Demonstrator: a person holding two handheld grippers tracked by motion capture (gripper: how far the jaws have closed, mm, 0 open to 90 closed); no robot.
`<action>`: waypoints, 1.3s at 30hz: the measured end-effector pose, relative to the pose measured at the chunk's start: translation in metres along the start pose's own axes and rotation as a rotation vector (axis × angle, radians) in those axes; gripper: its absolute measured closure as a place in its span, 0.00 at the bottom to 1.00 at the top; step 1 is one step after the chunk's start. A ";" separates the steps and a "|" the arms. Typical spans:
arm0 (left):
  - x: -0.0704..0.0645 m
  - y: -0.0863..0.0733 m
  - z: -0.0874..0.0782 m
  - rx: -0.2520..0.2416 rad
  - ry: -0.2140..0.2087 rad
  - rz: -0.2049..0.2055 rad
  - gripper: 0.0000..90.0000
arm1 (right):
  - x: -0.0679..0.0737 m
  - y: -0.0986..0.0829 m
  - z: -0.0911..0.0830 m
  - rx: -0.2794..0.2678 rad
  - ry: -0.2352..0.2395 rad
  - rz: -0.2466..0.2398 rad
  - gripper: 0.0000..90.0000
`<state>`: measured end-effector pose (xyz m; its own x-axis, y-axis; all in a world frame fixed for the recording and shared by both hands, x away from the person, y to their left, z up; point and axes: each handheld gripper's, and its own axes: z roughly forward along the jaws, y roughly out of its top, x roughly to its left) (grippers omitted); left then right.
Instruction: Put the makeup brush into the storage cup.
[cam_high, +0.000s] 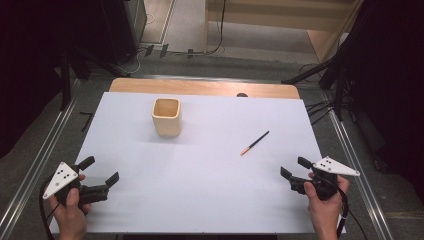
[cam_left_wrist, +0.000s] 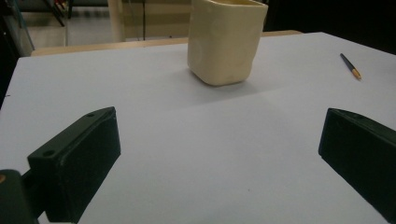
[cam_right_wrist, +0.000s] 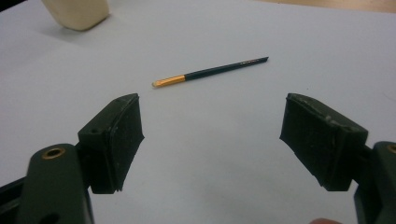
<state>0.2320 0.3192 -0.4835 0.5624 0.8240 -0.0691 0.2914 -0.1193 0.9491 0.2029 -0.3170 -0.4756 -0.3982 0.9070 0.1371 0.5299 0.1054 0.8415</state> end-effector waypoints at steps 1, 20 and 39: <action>0.001 0.000 -0.001 -0.008 -0.003 -0.013 0.00 | 0.002 0.006 0.004 0.020 -0.016 -0.037 0.24; 0.005 0.002 -0.004 -0.014 -0.018 -0.011 0.00 | 0.008 0.064 0.056 0.219 0.026 -0.197 0.22; 0.005 0.002 -0.002 -0.007 -0.040 -0.004 0.00 | 0.010 0.092 0.097 0.367 0.044 -0.336 0.31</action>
<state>0.2334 0.3243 -0.4810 0.5921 0.8014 -0.0850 0.2880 -0.1120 0.9510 0.3202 -0.2585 -0.4469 -0.6188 0.7813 -0.0812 0.5927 0.5323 0.6045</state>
